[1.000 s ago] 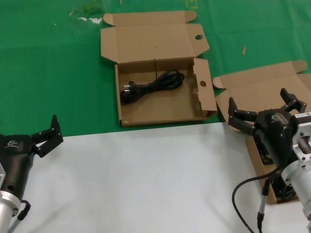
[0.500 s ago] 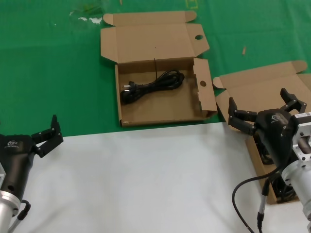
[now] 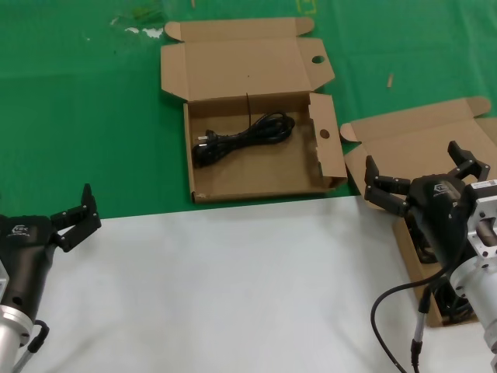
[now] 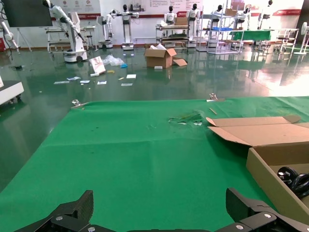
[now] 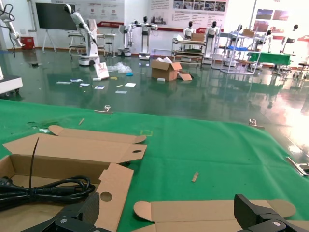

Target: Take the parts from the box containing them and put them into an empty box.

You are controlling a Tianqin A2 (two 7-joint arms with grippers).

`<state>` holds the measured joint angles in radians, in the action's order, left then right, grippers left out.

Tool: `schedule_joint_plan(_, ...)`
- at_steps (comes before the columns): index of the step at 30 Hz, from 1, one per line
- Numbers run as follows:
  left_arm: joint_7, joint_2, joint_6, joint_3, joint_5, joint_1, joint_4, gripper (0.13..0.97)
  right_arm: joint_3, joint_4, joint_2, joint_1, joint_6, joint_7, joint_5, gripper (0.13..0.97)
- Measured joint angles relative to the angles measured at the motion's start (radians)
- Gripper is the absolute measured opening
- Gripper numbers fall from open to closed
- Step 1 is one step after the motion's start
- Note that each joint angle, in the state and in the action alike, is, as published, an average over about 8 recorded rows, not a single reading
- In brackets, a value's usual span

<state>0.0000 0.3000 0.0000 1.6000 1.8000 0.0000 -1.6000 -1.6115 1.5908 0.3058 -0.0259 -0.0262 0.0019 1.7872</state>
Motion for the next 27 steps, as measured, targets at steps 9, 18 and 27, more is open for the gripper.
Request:
schedule_joint_plan(9, 0.0, 0.0, 0.0, 0.0, 0.0, 0.0, 0.0, 0.966, 0.0, 0.0, 0.0, 0.0, 0.0, 0.0, 0.0, 0.966)
schedule_joint_plan(18, 0.0, 0.0, 0.0, 0.0, 0.0, 0.0, 0.0, 0.966, 0.0, 0.0, 0.0, 0.0, 0.0, 0.0, 0.0, 0.966)
schedule_joint_plan(27, 0.0, 0.0, 0.0, 0.0, 0.0, 0.0, 0.0, 0.966, 0.0, 0.0, 0.0, 0.0, 0.0, 0.0, 0.0, 0.966)
